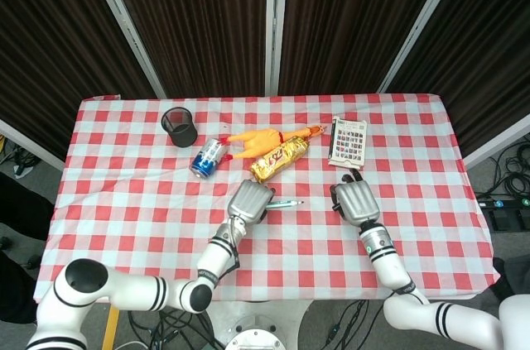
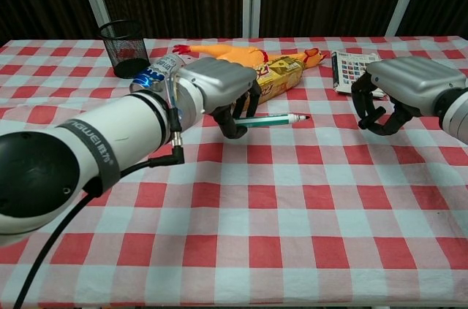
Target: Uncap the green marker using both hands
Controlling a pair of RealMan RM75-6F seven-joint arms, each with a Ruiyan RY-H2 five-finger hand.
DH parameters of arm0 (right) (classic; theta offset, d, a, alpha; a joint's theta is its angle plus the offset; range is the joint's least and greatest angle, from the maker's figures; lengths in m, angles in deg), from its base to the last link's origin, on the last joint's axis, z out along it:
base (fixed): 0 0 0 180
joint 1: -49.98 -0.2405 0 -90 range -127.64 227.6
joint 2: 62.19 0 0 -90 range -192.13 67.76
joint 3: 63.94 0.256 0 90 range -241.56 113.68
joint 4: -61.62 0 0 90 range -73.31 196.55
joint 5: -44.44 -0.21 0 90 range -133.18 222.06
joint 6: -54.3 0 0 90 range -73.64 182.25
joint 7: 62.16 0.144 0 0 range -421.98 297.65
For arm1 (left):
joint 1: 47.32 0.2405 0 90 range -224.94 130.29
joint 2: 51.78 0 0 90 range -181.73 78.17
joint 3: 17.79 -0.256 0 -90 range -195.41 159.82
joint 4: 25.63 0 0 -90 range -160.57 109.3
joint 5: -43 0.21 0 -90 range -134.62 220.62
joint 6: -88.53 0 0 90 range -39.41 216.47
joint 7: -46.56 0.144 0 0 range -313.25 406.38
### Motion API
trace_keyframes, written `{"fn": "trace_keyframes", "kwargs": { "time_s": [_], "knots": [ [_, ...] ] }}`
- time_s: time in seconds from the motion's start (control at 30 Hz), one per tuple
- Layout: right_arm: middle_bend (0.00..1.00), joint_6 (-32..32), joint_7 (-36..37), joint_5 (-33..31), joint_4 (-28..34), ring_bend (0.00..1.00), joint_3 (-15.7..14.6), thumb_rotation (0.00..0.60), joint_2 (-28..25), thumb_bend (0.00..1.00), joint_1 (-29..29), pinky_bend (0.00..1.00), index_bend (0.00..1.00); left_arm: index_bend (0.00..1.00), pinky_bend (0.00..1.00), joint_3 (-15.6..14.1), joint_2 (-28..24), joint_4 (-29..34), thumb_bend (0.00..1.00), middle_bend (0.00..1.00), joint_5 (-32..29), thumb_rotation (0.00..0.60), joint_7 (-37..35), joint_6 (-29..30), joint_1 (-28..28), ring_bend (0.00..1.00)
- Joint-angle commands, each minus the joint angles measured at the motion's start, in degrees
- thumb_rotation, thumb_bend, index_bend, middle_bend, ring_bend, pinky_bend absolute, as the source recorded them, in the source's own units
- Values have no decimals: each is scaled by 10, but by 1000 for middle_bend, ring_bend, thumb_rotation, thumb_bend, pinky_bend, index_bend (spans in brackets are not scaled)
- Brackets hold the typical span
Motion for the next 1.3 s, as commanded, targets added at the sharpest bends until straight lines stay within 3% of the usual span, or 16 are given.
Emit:
{"fn": "trace_keyframes", "kwargs": {
  "time_s": [0.03,0.37,0.6,0.77,1.07,1.3],
  "knots": [
    [566,-5,8,0,-12,255,0,600,7,263,0,145,662,542,539,-6,-3,-7,474,559,11,600,-12,-7,7,507],
    [515,-25,11,-14,-49,234,-2,600,29,233,-3,131,609,542,539,-17,-13,-12,472,559,38,600,-36,-18,27,507],
    [439,-31,7,-25,-52,148,4,600,30,67,-4,66,485,542,539,-18,-15,-15,473,559,45,600,-40,-23,35,507],
    [394,-29,3,-30,-40,97,8,600,21,28,-4,33,401,542,539,-18,-16,-15,473,559,48,600,-42,-26,39,507],
    [361,58,35,4,30,80,28,600,-44,26,32,33,361,542,539,-20,-19,-21,473,559,61,600,-59,-33,50,507],
    [353,126,78,23,65,64,34,600,-92,26,79,31,351,540,537,-39,-13,-63,468,554,89,600,-91,-72,57,505]
  ]
}}
